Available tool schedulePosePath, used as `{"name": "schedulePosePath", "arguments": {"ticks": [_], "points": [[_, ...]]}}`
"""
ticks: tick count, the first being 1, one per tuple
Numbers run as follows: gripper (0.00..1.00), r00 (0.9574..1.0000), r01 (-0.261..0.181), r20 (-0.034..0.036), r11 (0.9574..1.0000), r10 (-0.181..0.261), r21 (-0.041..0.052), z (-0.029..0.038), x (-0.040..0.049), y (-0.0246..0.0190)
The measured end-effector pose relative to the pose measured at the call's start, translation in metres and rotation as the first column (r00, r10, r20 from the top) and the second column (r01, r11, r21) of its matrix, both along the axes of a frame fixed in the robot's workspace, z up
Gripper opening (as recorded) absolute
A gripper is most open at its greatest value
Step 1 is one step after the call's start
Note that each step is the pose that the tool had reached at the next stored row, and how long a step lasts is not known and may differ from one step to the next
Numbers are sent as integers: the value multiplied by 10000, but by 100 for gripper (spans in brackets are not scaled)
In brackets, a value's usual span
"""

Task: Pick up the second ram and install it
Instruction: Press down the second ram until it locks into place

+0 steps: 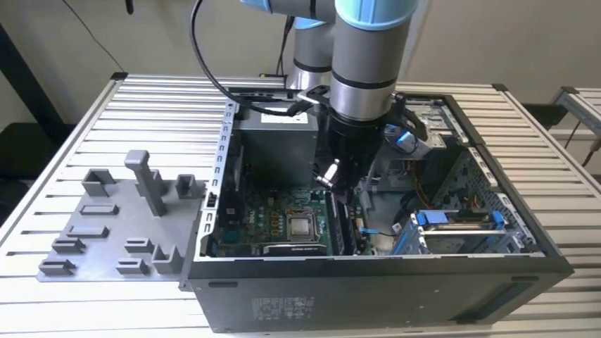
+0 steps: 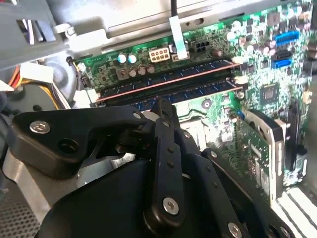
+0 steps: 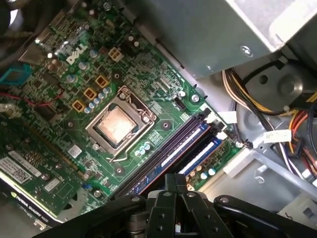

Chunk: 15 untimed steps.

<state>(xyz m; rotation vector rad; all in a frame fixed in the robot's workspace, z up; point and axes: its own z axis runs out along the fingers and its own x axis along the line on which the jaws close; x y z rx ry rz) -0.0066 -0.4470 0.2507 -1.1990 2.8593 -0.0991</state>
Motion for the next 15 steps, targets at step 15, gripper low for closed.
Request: {"name": "schedulePosePath", "arguments": {"ticks": [15], "points": [[11,9839,-1789,-1,9839,1789,-1,-23,-3,-1]]}}
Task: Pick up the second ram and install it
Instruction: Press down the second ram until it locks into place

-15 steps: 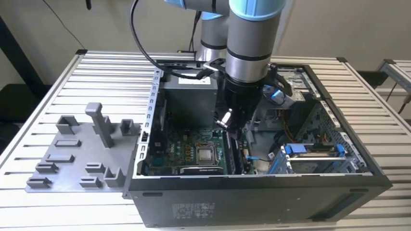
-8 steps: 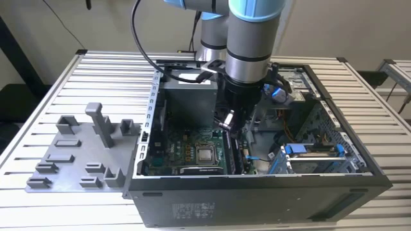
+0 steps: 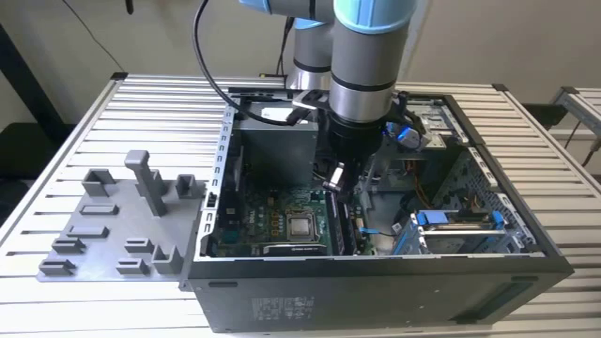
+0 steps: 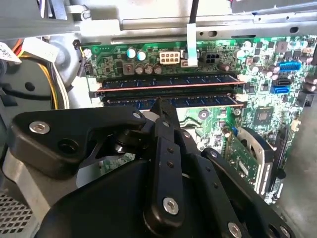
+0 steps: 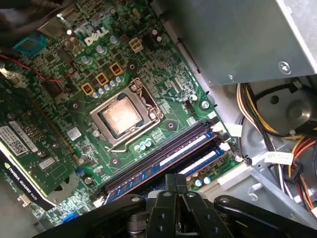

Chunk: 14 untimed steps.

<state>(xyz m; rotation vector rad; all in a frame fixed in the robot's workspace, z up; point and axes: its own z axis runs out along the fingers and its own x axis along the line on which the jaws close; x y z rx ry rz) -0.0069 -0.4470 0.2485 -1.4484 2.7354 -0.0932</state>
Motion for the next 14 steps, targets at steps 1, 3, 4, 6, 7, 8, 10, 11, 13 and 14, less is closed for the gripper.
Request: {"name": "schedulePosePath", "arguments": {"ticks": [1,3,4,6,7,8,10,11,13,14], "points": [[11,10000,-50,0,10000,50,1,-3,-1,0],[11,9998,-174,0,9998,174,1,-10,-2,0],[11,9997,-262,0,9997,262,2,-14,-5,0],[11,9987,-503,0,9987,503,1,-23,-9,0],[11,9980,-637,0,9980,637,2,-28,-9,1],[11,9970,-779,-1,9970,779,1,-31,-10,0],[11,9944,-1058,1,9944,1058,3,-41,-11,0],[11,9931,-1174,2,9931,1174,7,-46,-13,1],[11,9912,-1324,-2,9912,1324,9,-57,-24,1],[11,9904,-1381,-8,9904,1381,10,-61,-29,0]]}}
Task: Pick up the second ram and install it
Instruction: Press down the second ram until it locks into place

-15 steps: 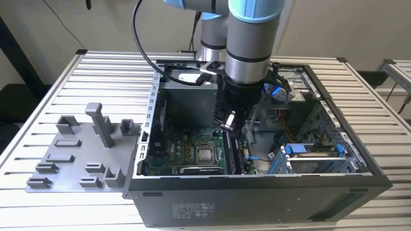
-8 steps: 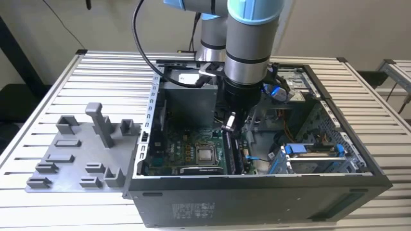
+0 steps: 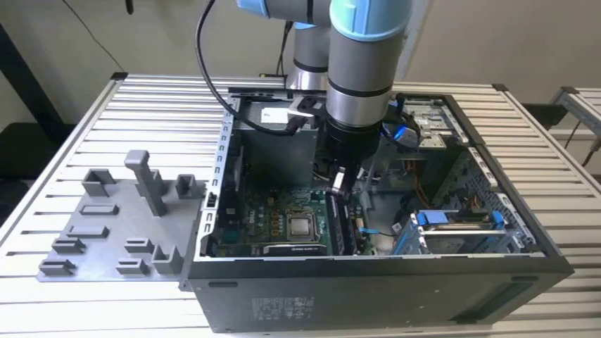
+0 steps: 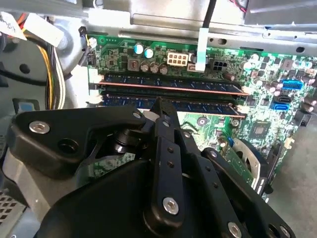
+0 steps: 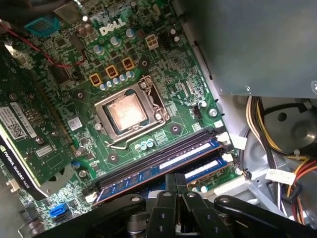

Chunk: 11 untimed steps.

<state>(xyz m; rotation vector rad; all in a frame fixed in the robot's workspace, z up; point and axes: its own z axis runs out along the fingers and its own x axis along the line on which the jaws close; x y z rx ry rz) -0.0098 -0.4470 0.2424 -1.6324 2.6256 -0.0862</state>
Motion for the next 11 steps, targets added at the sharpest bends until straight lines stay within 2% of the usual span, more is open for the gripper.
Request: {"name": "schedulePosePath", "arguments": {"ticks": [5,7,9,11], "points": [[11,9988,-491,-37,9988,491,0,-18,-12,0],[11,9970,-774,-54,9970,774,0,-22,-13,0],[11,9949,-1003,-117,9950,1003,8,-25,-12,0],[11,9928,-1187,-131,9929,1187,10,-27,-16,0]]}}
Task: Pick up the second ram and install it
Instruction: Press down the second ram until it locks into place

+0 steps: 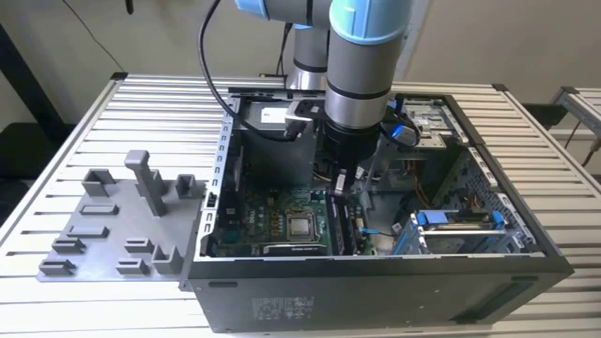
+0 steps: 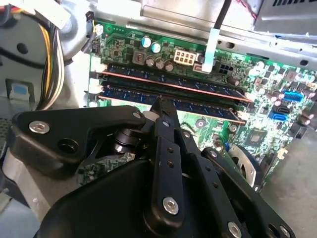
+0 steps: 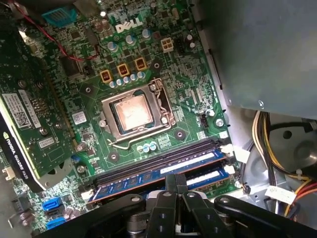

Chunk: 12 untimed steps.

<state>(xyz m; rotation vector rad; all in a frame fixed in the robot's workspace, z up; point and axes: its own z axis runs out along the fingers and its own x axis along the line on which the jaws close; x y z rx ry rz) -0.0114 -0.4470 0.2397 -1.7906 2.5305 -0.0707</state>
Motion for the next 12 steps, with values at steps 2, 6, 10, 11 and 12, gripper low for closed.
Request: {"name": "schedulePosePath", "arguments": {"ticks": [2,6,10,11,12], "points": [[11,10000,-21,-1,10000,21,1,0,-4,0],[11,9998,-62,-191,10000,62,3,-8,-8,0],[11,9989,-427,-166,9991,427,2,-13,-8,0],[11,9983,-557,-153,9984,557,3,-15,-8,-2],[11,9977,-658,-147,9978,658,3,-20,-8,-4]]}}
